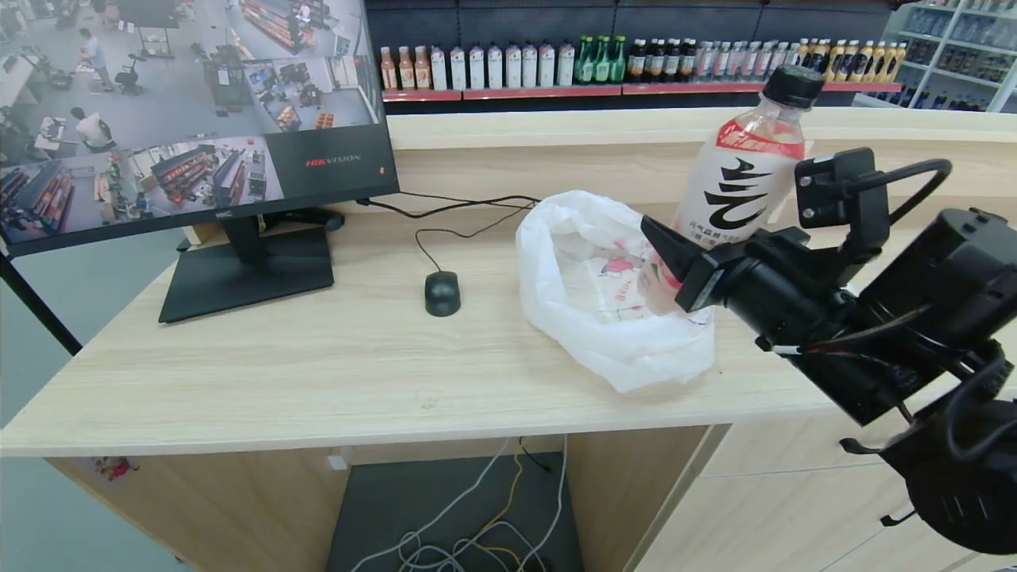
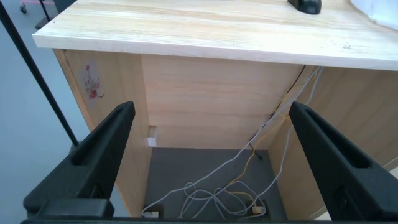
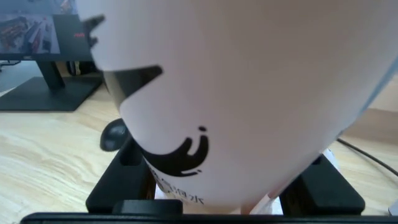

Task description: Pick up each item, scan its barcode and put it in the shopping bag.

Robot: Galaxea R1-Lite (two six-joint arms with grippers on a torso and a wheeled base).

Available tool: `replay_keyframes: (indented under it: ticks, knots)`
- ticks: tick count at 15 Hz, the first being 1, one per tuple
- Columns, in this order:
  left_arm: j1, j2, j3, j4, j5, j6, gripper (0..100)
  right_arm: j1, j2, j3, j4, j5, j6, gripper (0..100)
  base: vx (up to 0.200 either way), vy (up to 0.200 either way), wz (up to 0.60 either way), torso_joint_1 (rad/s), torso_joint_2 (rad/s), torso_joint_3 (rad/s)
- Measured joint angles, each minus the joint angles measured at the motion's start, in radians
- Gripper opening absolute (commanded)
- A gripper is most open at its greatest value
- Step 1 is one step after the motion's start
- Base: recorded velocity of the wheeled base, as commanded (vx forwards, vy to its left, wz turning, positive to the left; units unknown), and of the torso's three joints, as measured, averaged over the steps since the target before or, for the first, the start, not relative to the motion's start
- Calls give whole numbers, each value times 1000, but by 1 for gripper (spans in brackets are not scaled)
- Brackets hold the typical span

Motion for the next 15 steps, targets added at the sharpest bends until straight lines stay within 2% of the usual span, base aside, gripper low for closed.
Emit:
replay_keyframes:
  ticks: [9,15]
  knots:
    - [0,0,0,0,0,1,100,-25,178,-269,145,-5,-9,0,0,0,0,0,0,0]
    - [0,0,0,0,0,1,100,-71,309,-411,154,1,-1,0,0,0,0,0,0,0]
